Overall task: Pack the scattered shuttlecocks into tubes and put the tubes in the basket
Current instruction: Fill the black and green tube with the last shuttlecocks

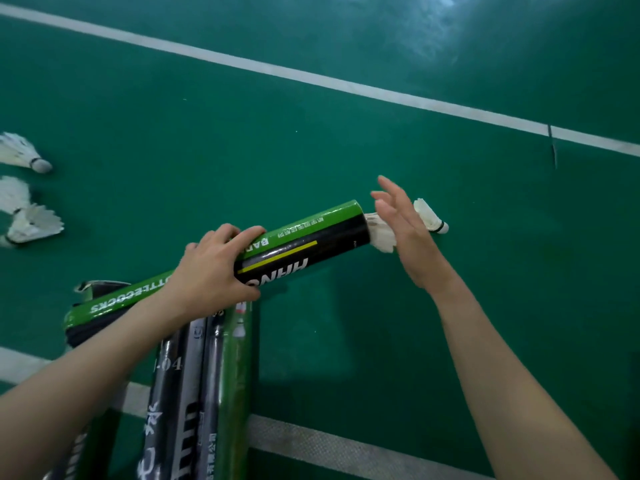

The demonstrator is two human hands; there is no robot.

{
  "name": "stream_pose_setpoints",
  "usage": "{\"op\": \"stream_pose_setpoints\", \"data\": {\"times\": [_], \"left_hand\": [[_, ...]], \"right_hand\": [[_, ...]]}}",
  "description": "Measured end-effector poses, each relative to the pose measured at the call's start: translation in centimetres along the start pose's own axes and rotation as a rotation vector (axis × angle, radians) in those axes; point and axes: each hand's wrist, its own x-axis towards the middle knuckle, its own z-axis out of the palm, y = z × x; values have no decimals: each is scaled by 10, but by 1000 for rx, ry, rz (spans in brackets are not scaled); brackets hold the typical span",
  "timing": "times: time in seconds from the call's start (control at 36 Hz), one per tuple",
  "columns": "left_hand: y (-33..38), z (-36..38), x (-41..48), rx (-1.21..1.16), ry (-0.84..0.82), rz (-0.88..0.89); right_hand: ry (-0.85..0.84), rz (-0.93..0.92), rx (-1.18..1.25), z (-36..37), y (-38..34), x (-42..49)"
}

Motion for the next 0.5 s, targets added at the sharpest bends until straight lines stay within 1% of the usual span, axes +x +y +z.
{"op": "stream_pose_setpoints", "data": {"times": [0.06,0.11,0.17,0.22,0.28,0.31,0.33,0.36,0.39,0.42,0.47,0.5], "left_hand": [[0,0,-2,3,18,25],[3,2,-2,42,20,50],[7,4,0,69,14,64],[10,6,5,73,9,43],[14,8,10,83,3,13],[16,8,13,90,-2,-2],[19,8,17,95,-8,-18],[22,8,21,98,-13,-35],[25,9,25,102,-17,-53],[27,9,29,106,-23,-70],[30,10,36,125,-40,-92],[32,12,40,140,-52,-97]], "right_hand": [[-4,26,146,9,3,1],[-74,51,183,16,7,5],[-152,75,156,22,11,9],[-166,83,222,23,10,13],[-91,80,390,18,7,19],[-6,80,448,14,5,24],[106,87,434,8,6,29],[219,100,331,2,11,35],[313,121,140,-7,21,44],[374,153,-127,-16,34,52],[376,206,-659,-33,60,65],[345,205,-830,-38,73,71]]}}
